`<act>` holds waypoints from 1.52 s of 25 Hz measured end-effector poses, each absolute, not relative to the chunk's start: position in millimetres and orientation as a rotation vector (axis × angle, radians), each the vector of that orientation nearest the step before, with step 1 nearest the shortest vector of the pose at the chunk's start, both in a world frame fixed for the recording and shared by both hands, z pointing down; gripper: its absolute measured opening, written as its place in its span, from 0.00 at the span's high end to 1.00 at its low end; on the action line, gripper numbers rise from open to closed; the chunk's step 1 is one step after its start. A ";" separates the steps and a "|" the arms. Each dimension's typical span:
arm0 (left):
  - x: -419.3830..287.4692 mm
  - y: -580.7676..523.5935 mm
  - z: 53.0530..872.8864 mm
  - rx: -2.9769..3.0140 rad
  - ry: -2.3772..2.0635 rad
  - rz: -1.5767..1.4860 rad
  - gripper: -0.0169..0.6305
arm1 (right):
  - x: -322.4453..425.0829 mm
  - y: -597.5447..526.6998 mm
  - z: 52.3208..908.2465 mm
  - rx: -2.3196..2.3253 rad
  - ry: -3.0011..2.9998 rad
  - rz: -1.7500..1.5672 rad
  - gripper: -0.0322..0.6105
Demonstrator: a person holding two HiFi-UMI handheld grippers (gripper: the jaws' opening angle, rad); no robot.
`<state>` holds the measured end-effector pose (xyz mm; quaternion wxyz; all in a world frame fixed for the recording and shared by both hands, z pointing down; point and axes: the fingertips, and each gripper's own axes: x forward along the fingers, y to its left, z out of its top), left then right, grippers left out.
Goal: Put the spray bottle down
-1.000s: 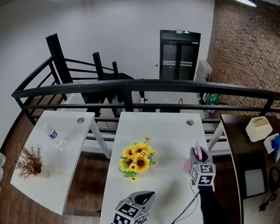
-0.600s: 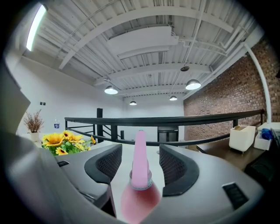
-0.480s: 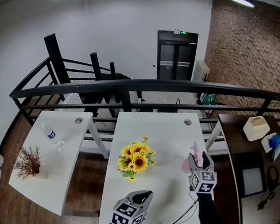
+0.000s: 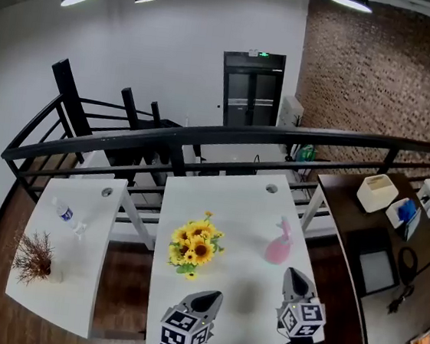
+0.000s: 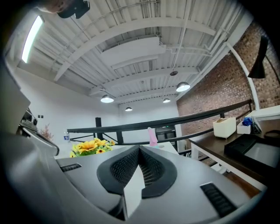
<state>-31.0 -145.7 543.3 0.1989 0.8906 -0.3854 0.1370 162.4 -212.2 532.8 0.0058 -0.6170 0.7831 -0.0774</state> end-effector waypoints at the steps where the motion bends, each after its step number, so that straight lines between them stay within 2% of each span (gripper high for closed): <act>1: -31.3 -145.4 541.6 2.495 -1.078 0.379 0.95 | 156.0 -207.4 527.8 -1.894 2.477 -0.246 0.95; 13: -31.9 -140.1 517.5 2.525 -1.106 0.339 0.95 | 100.9 -185.1 484.5 -1.664 2.687 -0.239 0.95; 38: -35.9 -125.1 503.1 2.528 -1.152 0.341 0.95 | 89.6 -167.4 480.2 -1.586 2.728 -0.299 0.95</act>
